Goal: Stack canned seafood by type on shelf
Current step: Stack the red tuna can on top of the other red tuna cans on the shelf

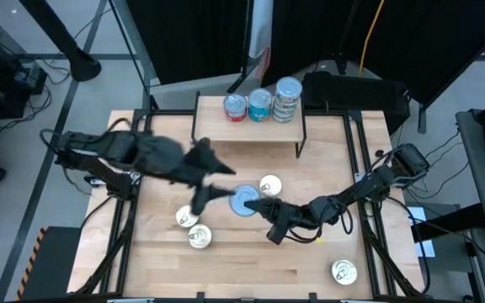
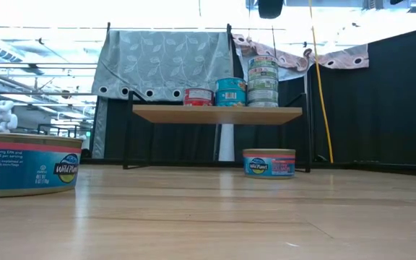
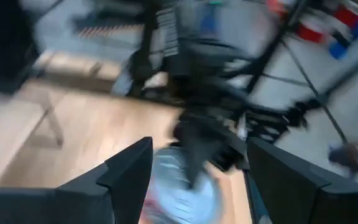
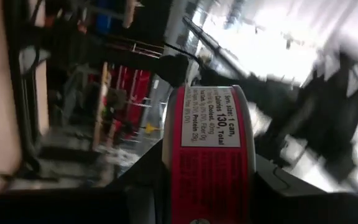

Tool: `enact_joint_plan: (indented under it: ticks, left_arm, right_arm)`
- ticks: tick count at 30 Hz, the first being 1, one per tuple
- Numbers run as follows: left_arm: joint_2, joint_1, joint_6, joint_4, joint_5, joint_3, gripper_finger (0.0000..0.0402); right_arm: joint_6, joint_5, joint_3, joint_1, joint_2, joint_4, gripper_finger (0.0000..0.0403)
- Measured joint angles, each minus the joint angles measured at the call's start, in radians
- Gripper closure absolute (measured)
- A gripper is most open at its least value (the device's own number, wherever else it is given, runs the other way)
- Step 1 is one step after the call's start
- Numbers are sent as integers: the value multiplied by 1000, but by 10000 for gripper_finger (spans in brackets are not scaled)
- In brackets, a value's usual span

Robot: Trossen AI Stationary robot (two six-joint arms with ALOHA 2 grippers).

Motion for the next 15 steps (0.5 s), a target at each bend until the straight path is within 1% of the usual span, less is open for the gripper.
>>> enact_joint_plan:
  ticks: [3,5,8,10,12,13,15]
  left_arm:
    - [-7,-74,171,39,-21,1,141]
    - [5,-138,308,51,-104,1,141]
    - [38,-233,538,36,-306,1,141]
    - [63,-288,649,0,-462,1,141]
    - [92,-319,714,-28,-615,1,141]
    - [106,-329,735,-42,-675,1,141]
    - [133,-336,773,-52,-742,0,141]
  right_arm:
    - [158,5,0,-13,-20,1,283]
    - [252,2,0,-20,-37,-4,283]
    - [349,-8,0,-30,-72,-25,282]
    - [392,-23,0,-38,-99,-52,282]
    - [429,-43,0,-45,-124,-77,282]
    - [445,-54,0,-49,-136,-97,282]
    - [476,-66,0,-60,-158,-133,282]
